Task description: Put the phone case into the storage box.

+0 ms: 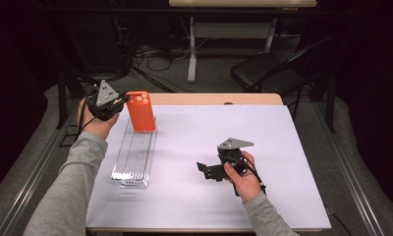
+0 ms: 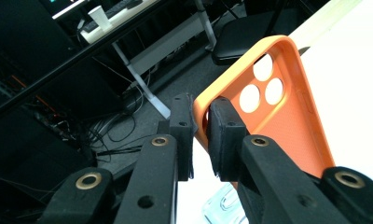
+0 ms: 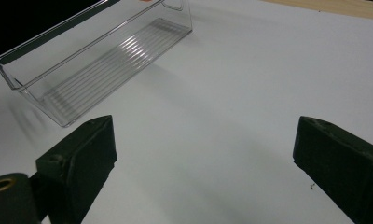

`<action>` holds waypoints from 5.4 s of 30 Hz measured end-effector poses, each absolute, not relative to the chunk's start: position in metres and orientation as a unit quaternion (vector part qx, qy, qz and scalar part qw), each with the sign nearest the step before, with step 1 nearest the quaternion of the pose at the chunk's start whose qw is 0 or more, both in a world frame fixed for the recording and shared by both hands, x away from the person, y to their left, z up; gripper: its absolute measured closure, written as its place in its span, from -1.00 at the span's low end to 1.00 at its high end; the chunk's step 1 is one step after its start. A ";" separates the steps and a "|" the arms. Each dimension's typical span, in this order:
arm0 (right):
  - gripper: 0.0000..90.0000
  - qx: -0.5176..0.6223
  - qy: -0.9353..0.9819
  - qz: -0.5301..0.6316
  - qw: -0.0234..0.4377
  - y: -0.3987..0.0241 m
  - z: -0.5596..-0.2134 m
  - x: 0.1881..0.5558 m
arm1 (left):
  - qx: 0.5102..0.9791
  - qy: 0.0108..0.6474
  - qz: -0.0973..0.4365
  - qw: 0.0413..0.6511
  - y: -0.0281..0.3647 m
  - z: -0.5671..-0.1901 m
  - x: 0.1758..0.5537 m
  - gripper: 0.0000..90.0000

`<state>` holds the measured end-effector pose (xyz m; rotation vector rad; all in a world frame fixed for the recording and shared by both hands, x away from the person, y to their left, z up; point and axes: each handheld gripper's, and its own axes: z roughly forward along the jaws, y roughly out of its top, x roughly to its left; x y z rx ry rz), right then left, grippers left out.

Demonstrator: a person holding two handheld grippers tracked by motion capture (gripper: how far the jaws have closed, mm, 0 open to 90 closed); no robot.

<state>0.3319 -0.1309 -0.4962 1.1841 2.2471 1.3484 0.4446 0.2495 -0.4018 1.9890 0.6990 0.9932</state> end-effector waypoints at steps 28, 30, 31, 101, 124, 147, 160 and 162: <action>-0.87 0.408 0.776 0.461 0.134 -0.131 -0.498 0.333 | 0.780 0.284 0.415 0.373 0.262 -0.428 0.470 0.81; -0.87 0.409 0.777 0.460 0.133 -0.131 -0.498 0.332 | 0.781 0.284 0.414 0.371 0.263 -0.430 0.472 0.81; -0.87 0.409 0.777 0.460 0.133 -0.131 -0.498 0.333 | 0.780 0.286 0.414 0.371 0.263 -0.431 0.473 0.81; -0.86 0.409 0.782 0.452 0.133 -0.130 -0.504 0.334 | 0.782 0.264 0.418 0.380 0.260 -0.477 0.490 0.81; -0.86 0.410 0.782 0.451 0.133 -0.130 -0.504 0.334 | 0.779 0.271 0.416 0.382 0.261 -0.478 0.491 0.72; -0.86 0.409 0.781 0.452 0.134 -0.130 -0.505 0.334 | 0.774 0.289 0.411 0.385 0.264 -0.477 0.491 0.56; -0.86 0.410 0.782 0.451 0.133 -0.130 -0.505 0.334 | 0.771 0.315 0.400 0.383 0.265 -0.477 0.491 0.40; -0.86 0.410 0.782 0.450 0.133 -0.130 -0.504 0.334 | 0.769 0.318 0.401 0.384 0.265 -0.476 0.491 0.37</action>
